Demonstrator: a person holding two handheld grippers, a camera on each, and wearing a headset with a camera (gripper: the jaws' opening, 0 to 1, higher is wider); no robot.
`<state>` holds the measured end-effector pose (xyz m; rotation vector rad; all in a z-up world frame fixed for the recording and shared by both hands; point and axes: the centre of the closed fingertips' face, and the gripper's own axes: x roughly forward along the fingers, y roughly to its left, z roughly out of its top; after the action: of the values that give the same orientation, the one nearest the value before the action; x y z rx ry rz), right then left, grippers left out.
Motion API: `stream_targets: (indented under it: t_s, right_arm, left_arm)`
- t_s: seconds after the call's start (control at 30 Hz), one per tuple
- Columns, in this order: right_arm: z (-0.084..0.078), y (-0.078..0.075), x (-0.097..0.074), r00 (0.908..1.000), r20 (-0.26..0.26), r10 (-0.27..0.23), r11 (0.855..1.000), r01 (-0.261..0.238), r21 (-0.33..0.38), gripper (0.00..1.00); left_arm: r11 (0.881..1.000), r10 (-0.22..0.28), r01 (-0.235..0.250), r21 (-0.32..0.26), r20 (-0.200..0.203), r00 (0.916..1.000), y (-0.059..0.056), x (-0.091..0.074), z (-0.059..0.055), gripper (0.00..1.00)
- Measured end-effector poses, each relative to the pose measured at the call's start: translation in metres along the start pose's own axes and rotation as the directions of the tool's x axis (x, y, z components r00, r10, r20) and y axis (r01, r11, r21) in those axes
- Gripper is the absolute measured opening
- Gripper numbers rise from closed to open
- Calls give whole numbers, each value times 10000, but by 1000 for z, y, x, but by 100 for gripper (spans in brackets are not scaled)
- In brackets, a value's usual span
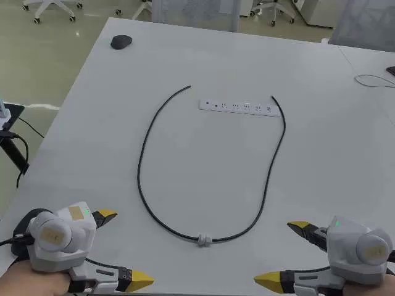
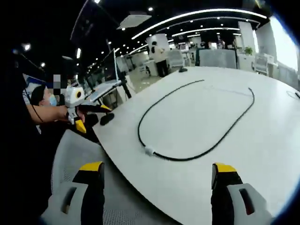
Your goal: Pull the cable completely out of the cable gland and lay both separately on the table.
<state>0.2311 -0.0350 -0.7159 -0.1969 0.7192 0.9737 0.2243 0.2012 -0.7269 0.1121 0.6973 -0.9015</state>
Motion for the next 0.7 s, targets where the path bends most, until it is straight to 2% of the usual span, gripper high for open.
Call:
stream_targets:
  t_s: [0.2, 0.33, 0.47, 0.7]
  right_arm:
    - [-6, 2, 1, 9974, -375, 618, 9956, -643, -684, 96]
    - [-7, -2, 0, 9957, -524, 762, 9945, -797, -686, 96]
    - [-6, 0, 2, 9934, -642, 956, 9919, -1005, -779, 97]
    - [-4, -3, 9, 9918, -626, 1112, 9905, -1157, -744, 96]
  left_arm:
    - [10000, 29, -27, 73, -289, 9996, 0, -1, -5, 99]
    - [9995, -110, 124, 302, -457, 9989, -5, 0, -3, 98]
    - [9978, -162, 204, 627, -666, 9976, -8, 4, -2, 99]
    - [9987, -42, 72, 498, -604, 9982, -7, 8, 1, 99]
